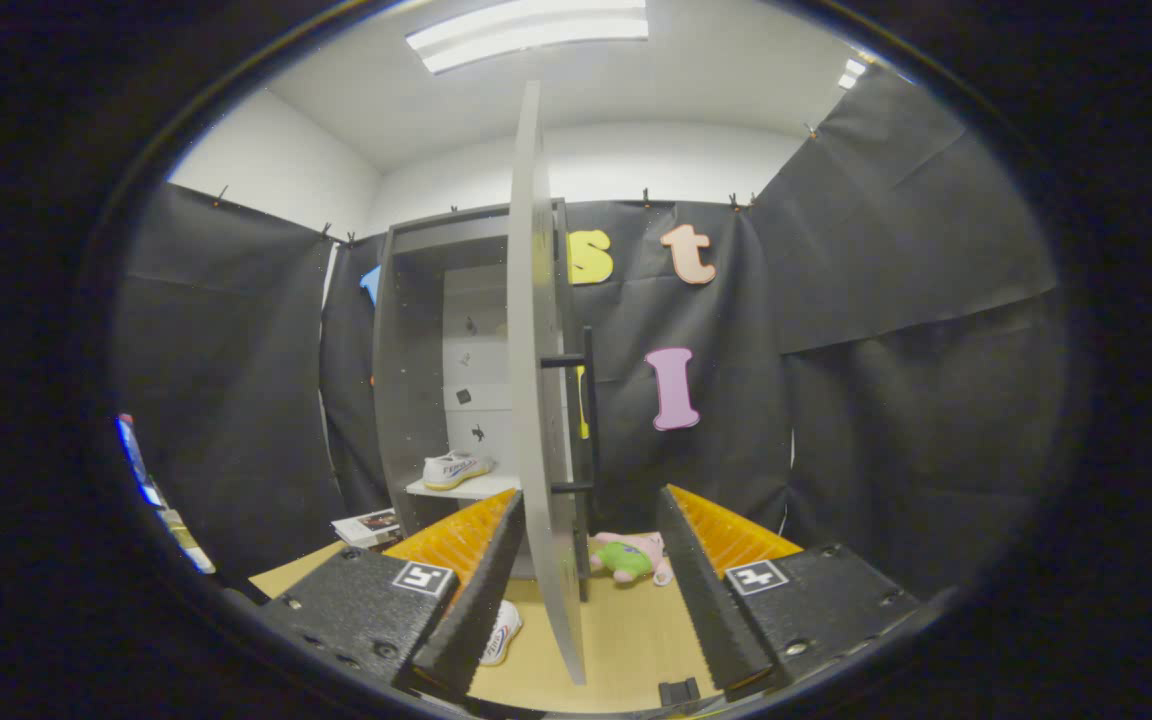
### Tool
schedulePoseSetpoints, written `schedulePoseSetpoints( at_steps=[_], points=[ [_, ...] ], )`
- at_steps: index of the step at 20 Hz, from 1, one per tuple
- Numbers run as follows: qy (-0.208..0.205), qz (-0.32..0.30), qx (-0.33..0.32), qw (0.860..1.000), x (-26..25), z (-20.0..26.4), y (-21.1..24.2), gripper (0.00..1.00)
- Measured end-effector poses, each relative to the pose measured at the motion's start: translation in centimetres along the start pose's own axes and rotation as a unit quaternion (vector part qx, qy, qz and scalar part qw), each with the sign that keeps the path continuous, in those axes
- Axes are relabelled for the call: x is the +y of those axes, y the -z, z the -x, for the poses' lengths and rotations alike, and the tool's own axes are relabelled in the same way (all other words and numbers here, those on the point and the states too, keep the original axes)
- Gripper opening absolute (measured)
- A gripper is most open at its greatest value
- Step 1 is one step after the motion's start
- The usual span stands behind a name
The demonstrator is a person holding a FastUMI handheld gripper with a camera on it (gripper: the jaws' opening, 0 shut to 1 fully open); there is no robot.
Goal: Open the shoe cabinet door, grab the shoes and put them into the shoe cabinet, then close the shoe cabinet door.
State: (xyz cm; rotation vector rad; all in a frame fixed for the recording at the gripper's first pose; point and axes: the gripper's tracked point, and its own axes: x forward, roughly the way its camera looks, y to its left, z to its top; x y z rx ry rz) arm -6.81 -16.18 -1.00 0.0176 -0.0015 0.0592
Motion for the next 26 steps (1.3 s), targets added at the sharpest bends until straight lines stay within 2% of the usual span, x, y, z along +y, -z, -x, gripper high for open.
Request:
schedulePoseSetpoints(
  at_steps=[1,3,10,18,22,26],
  points=[
    [-0.005,0.012,0.004,1.0,0.8,0.3,0.8,0.92],
    [-0.015,0.024,0.004,1.0,2.3,0.5,2.2,0.99],
    [-0.037,0.016,0.024,0.999,7.2,-0.3,9.4,1.0],
    [-0.057,-0.006,0.081,0.995,12.2,-5.0,18.6,1.0],
    [-0.067,0.017,0.114,0.991,14.1,-7.9,24.2,1.0],
    [-0.066,0.045,0.174,0.981,15.9,-11.2,30.8,1.0]
  ],
)
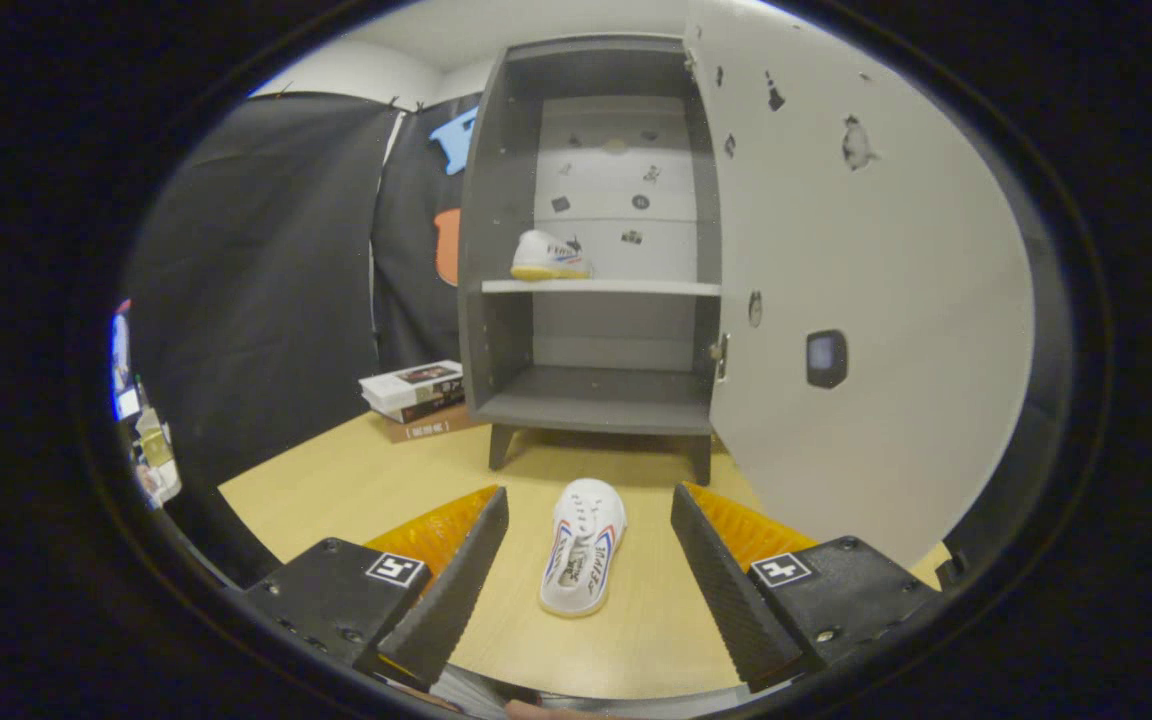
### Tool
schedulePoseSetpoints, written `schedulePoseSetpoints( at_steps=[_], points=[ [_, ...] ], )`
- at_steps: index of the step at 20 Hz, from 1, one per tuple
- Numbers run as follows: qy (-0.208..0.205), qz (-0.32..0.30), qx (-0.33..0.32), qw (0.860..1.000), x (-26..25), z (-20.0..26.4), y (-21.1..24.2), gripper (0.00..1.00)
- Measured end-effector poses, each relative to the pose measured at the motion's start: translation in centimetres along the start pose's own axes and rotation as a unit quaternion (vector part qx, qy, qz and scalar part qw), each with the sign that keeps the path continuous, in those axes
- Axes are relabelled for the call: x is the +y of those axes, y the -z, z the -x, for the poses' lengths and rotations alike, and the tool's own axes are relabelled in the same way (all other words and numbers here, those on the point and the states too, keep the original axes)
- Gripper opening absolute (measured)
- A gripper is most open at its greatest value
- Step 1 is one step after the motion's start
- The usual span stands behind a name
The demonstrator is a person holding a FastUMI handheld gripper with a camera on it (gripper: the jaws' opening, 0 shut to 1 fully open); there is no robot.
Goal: Open the shoe cabinet door, grab the shoes and put them into the shoe cabinet, then close the shoe cabinet door.
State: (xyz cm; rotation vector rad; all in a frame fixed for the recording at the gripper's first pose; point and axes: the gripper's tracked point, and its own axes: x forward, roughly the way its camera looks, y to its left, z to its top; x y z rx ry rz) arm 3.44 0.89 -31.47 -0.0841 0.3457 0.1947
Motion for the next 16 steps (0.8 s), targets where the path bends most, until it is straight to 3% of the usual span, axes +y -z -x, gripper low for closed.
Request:
schedulePoseSetpoints(
  at_steps=[9,13,15,16],
  points=[
    [0.002,-0.079,0.12,0.99,2.4,-10.1,8.3,0.97],
    [0.017,-0.114,0.131,0.985,2.7,-12.6,9.2,0.81],
    [0.001,-0.134,0.147,0.98,3.5,-13.9,10.1,0.69],
    [0.004,-0.142,0.148,0.979,3.4,-14.7,10.3,0.58]
  ],
)
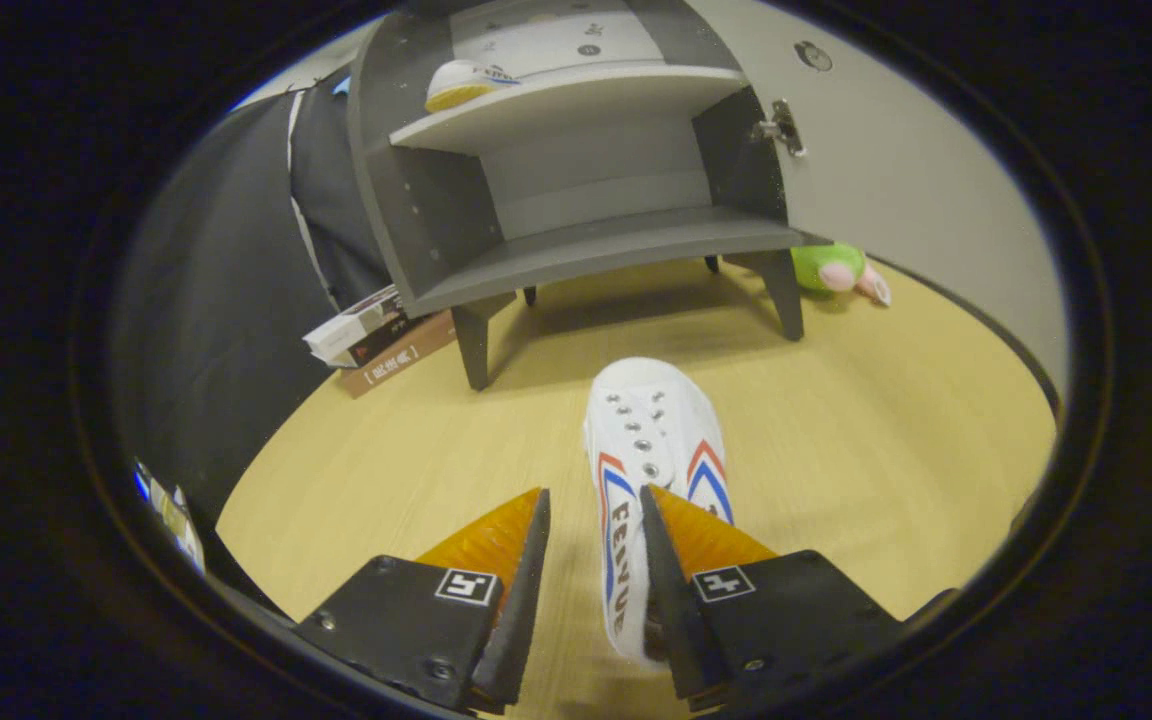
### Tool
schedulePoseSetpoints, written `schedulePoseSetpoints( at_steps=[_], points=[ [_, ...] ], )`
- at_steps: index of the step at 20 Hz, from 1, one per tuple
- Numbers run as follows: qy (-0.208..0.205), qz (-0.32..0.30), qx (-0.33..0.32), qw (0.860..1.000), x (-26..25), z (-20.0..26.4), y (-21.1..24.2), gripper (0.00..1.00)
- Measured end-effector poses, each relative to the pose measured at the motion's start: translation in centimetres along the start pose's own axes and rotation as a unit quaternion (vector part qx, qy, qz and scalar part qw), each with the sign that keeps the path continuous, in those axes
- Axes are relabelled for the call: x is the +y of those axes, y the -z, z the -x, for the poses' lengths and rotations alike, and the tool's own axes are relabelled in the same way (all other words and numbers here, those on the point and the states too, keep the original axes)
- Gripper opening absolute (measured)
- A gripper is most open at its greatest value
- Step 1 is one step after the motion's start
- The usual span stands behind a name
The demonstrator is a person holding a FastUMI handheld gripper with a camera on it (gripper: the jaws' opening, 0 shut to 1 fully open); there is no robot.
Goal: Open the shoe cabinet door, grab the shoes and put them into the shoe cabinet, then close the shoe cabinet door.
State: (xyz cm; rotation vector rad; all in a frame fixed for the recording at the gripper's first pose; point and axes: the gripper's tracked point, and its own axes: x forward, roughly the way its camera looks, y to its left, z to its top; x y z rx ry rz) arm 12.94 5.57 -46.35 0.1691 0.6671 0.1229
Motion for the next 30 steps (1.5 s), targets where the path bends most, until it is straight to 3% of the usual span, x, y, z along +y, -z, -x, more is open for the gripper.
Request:
schedulePoseSetpoints(
  at_steps=[2,4,6,9,14,19,30],
  points=[
    [0.005,0.002,-0.009,1.0,-0.1,-1.2,-0.6,0.57],
    [0.024,0.006,-0.015,1.0,-1.1,-1.9,-1.0,0.49],
    [0.006,0.004,-0.021,1.0,-1.0,-2.1,-0.9,0.23],
    [-0.008,-0.007,-0.052,0.999,-1.2,-1.2,-1.5,0.08],
    [-0.025,-0.017,-0.062,0.998,-1.2,1.4,-0.5,0.06],
    [-0.038,0.013,-0.084,0.996,0.1,5.6,-1.7,0.06],
    [-0.07,0.065,-0.189,0.977,5.6,17.6,-12.7,0.06]
  ],
)
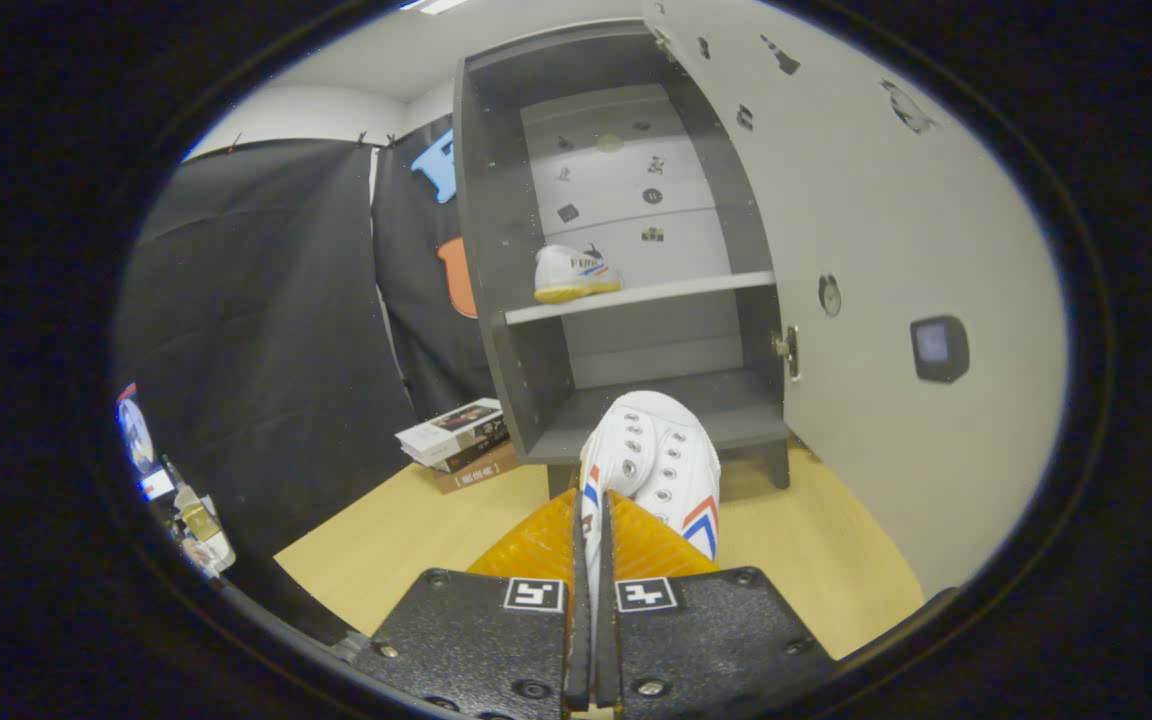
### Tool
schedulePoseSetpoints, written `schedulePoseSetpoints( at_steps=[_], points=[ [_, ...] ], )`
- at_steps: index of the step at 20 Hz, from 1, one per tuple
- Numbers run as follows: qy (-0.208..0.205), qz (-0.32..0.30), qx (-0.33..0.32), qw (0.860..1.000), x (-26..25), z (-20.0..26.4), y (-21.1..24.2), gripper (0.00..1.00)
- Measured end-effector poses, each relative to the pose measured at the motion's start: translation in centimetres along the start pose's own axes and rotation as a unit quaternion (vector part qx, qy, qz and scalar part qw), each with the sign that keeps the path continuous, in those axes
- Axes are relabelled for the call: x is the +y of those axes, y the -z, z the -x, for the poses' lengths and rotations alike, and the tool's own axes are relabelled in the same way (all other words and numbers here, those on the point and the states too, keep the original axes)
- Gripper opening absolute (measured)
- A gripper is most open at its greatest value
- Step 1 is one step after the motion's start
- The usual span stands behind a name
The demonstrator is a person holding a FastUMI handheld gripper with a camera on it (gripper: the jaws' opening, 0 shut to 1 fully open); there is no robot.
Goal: Open the shoe cabinet door, grab the shoes and put them into the shoe cabinet, then close the shoe cabinet door.
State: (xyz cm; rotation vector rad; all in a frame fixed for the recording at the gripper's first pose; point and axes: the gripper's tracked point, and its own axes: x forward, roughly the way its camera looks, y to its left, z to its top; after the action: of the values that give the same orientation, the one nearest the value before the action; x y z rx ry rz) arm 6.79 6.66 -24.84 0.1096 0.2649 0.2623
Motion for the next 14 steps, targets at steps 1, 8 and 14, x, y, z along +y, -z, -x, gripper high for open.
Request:
schedulePoseSetpoints(
  at_steps=[1,8,14],
  points=[
    [-0.005,0.005,-0.01,1.0,0.5,0.4,-1.8,0.06],
    [-0.001,0.056,-0.064,0.996,2.2,2.2,-13.9,0.06],
    [0.028,0.111,-0.078,0.99,2.6,0.8,-24.3,0.06]
  ],
)
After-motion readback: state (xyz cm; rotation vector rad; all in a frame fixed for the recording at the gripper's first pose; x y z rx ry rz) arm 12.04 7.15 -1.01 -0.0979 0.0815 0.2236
